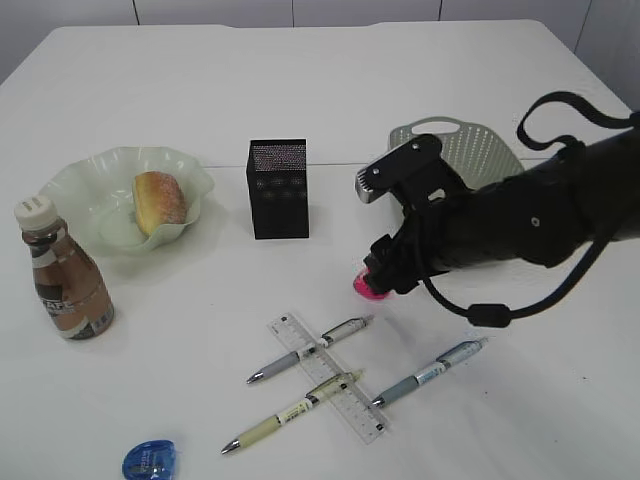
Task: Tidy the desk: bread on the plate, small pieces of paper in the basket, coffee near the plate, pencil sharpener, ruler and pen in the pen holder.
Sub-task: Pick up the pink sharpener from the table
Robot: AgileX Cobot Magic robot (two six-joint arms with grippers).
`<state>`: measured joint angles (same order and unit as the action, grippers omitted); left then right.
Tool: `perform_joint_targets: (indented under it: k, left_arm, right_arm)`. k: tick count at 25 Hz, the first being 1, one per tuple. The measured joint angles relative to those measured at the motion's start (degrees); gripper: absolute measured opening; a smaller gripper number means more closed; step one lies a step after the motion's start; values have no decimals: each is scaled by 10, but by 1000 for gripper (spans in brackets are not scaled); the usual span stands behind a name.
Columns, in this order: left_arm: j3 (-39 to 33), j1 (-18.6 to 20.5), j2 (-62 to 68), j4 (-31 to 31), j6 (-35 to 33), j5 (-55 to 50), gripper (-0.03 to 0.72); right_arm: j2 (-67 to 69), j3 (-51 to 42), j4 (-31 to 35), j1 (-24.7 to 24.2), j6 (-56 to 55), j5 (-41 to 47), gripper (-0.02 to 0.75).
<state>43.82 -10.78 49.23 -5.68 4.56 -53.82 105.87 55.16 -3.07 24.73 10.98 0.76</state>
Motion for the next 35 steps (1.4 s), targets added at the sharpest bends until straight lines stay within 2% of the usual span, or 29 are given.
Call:
perform_joint_targets:
  k: [6,16,29,35]
  left_arm:
    - [0,0,10,0,0,1,487]
    - [0,0,37,9,0,1,487]
    - [6,0,38,27,1,-40,487]
    - [6,0,38,27,6,-57,486]
  right_arm:
    - [4,47,-4,2,0,47,458]
    - [50,90,-63,22,1,94,457]
    - [111,196,-65,22,1,203,459]
    - [124,214,-67,22,2,227,458]
